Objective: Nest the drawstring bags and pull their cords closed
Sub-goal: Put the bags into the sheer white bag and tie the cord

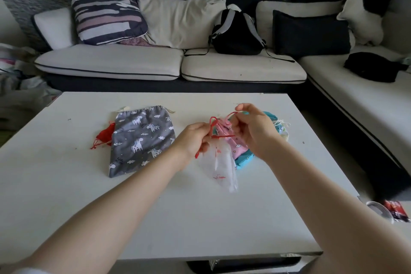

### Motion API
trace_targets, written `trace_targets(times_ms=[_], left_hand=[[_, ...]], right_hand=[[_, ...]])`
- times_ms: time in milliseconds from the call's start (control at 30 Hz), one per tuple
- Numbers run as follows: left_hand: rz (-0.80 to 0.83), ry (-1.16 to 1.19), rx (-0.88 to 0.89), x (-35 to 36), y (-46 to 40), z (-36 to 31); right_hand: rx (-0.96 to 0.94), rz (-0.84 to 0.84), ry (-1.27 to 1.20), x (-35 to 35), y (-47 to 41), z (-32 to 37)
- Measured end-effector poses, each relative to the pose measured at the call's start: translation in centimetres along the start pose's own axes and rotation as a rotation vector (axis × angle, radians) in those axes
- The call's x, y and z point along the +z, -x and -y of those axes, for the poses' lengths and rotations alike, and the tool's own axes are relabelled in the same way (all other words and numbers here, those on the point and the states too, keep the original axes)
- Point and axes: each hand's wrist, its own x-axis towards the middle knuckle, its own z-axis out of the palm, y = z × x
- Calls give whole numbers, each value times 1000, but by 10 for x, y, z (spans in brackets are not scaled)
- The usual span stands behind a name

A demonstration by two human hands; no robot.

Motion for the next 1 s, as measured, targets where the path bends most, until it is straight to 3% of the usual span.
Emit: trace_targets(times_ms=[133,233,600,767,1000], left_hand=[[14,-639,106,4,6,-5],[79,-833,108,-2,8,-5],[208,-783,55,-10,19,-1],[106,-433,75,-14,15,-2],[27,-295,25,-15,15,-6]], right_hand=[[-105,166,40,16,5,0],[-178,222,224,29,3,-2],[-108,329,434,50,1,-12],[-189,194,974,37,3,-13],[-389,255,1173,20,8,-12]])
